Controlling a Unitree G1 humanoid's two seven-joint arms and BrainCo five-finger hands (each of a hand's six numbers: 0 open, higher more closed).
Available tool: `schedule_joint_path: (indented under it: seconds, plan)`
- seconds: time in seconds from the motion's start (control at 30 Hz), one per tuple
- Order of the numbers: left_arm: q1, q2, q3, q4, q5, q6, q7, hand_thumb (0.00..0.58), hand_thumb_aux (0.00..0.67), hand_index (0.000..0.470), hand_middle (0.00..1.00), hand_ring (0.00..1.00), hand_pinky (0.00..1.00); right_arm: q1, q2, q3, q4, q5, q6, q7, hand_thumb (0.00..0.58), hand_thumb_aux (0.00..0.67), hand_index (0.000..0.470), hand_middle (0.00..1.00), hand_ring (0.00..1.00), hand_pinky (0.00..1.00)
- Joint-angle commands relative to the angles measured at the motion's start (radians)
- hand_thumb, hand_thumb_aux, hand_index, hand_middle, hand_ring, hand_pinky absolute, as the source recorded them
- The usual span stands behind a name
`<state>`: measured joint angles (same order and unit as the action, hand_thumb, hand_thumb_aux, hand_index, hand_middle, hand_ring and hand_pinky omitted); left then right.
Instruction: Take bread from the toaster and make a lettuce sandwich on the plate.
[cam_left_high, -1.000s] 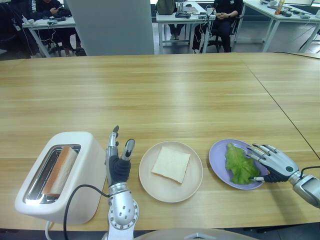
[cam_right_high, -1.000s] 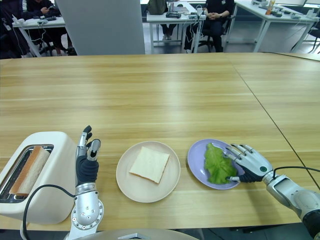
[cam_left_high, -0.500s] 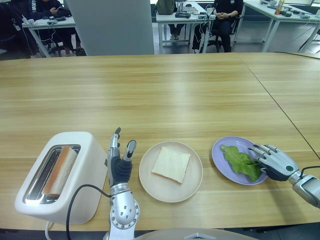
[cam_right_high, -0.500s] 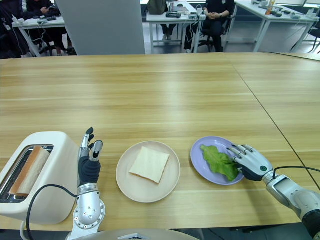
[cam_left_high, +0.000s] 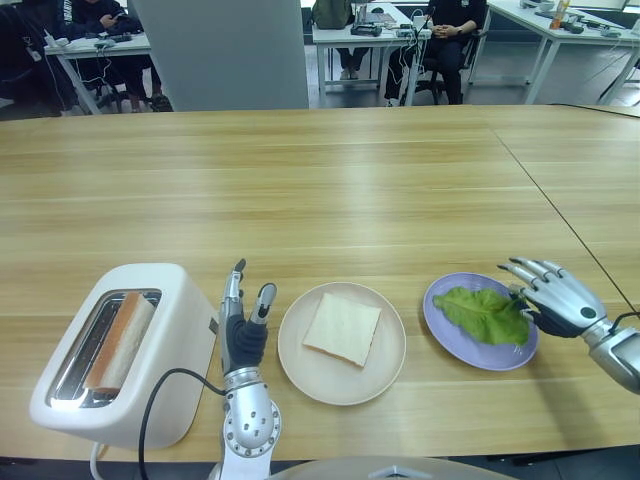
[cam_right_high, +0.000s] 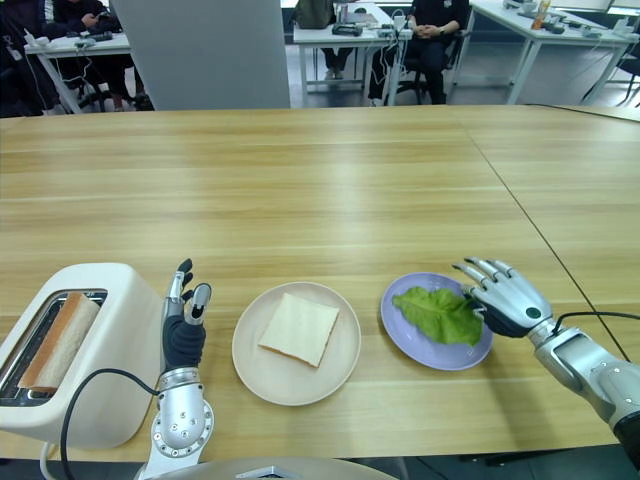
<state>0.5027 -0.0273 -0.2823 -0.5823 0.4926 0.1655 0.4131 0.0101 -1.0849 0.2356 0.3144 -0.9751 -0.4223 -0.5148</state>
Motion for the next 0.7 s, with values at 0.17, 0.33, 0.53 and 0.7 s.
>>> schedule_joint_path:
  seconds: [0.17,0.33,0.53,0.7]
  plan:
    - [0.008,-0.049,-0.066,0.011,0.011,0.004,-0.015,0.0,0.0,0.0,0.11,0.11,0.11,0.056,0.001,-0.122,-0.186,0.098,0.022,0.126,0.58,0.67,0.46,0.11,0.11,0.11]
    - [0.003,-0.03,-0.063,-0.055,0.078,0.028,-0.045,0.0,0.0,0.0,0.11,0.11,0.11,0.06,0.049,-0.167,-0.289,0.144,0.049,0.203,0.58,0.67,0.46,0.1,0.1,0.1]
    - [-0.019,-0.006,-0.025,-0.148,0.194,0.056,-0.108,0.0,0.0,0.0,0.11,0.11,0.11,0.066,0.172,-0.156,-0.424,0.155,0.083,0.299,0.58,0.67,0.46,0.1,0.1,0.1]
    - [-0.017,-0.006,0.007,-0.156,0.211,0.07,-0.137,0.0,0.0,0.0,0.11,0.11,0.11,0.054,0.284,-0.132,-0.509,0.199,0.108,0.39,0.58,0.67,0.46,0.09,0.09,0.09]
